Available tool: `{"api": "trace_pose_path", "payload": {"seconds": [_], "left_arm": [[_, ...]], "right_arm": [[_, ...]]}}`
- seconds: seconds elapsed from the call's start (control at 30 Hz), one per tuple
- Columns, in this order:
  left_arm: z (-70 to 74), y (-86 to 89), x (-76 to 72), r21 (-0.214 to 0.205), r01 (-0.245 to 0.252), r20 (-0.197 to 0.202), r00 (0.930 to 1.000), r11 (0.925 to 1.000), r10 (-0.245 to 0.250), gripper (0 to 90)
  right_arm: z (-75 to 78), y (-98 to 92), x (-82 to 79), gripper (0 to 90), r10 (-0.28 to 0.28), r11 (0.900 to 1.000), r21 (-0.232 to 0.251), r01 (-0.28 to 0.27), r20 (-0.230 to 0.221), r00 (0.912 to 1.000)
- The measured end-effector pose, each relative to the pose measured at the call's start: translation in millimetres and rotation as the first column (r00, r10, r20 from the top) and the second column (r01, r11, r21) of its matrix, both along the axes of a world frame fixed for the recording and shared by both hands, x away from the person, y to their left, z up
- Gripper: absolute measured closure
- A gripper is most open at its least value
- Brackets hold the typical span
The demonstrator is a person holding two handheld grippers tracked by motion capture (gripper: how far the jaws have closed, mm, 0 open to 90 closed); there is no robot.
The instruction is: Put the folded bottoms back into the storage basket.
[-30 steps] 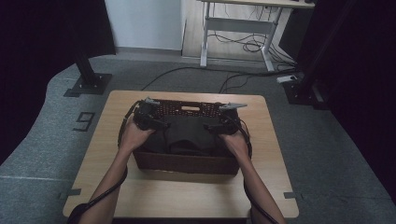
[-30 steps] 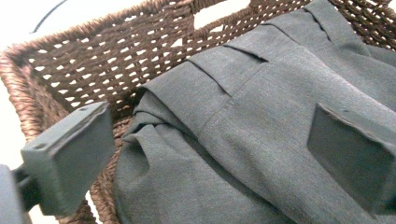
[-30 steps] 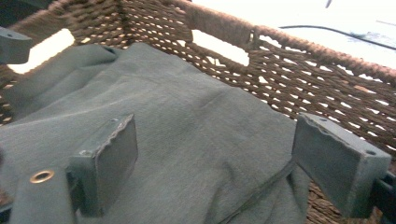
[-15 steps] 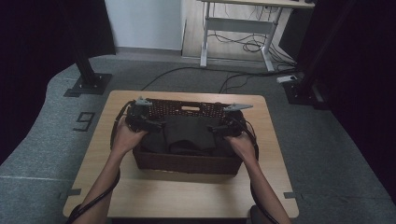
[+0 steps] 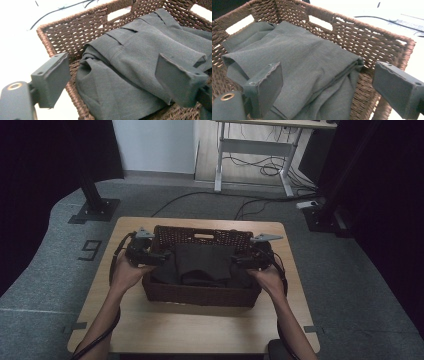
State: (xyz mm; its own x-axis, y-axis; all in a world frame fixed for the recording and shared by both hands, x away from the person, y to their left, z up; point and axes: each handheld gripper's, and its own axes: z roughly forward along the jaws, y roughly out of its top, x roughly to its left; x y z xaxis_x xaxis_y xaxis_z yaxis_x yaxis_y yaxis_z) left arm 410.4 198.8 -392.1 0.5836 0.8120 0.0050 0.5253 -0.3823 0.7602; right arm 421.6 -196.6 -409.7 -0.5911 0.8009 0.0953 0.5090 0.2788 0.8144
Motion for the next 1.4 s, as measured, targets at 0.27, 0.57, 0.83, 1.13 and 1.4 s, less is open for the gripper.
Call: {"api": "trace_pose_path", "payload": {"seconds": [0.27, 0.57, 0.83, 1.13, 1.4], "left_arm": [[-1.7, 12.0, -14.4, 0.017, -0.003, 0.027, 0.9996, 0.9998, 0.003, 21.0], [-2.6, 32.5, -27.7, -0.018, -0.017, 0.028, 0.9995, 0.9997, 0.017, 14.7], [-4.7, 53.4, -38.6, -0.019, -0.045, 0.024, 0.9987, 0.9988, 0.046, 11.6], [-9.7, 78.8, -51.4, -0.03, -0.086, 0.03, 0.9957, 0.9958, 0.087, 3.9], [-23.2, 94.9, -58.2, -0.016, -0.111, 0.022, 0.9935, 0.9936, 0.112, 0.0]], "right_arm": [[0.8, -11.9, -7.9, 13.1, -0.011, 0.9998, -0.018, 0.011, 0.01, 0.9999], [3.8, -22.3, -19.1, 11.4, -0.002, 0.9997, -0.023, 0.002, 0.033, 0.9994], [5.1, -32.0, -28.3, 3.9, -0.006, 0.9997, -0.024, 0.007, 0.041, 0.9991], [4.1, -45.9, -40.1, 0.0, -0.026, 0.9993, -0.027, 0.027, 0.053, 0.9983], [-1.8, -62.5, -49.1, 0.2, -0.061, 0.9974, -0.036, 0.063, 0.063, 0.9962]]}}
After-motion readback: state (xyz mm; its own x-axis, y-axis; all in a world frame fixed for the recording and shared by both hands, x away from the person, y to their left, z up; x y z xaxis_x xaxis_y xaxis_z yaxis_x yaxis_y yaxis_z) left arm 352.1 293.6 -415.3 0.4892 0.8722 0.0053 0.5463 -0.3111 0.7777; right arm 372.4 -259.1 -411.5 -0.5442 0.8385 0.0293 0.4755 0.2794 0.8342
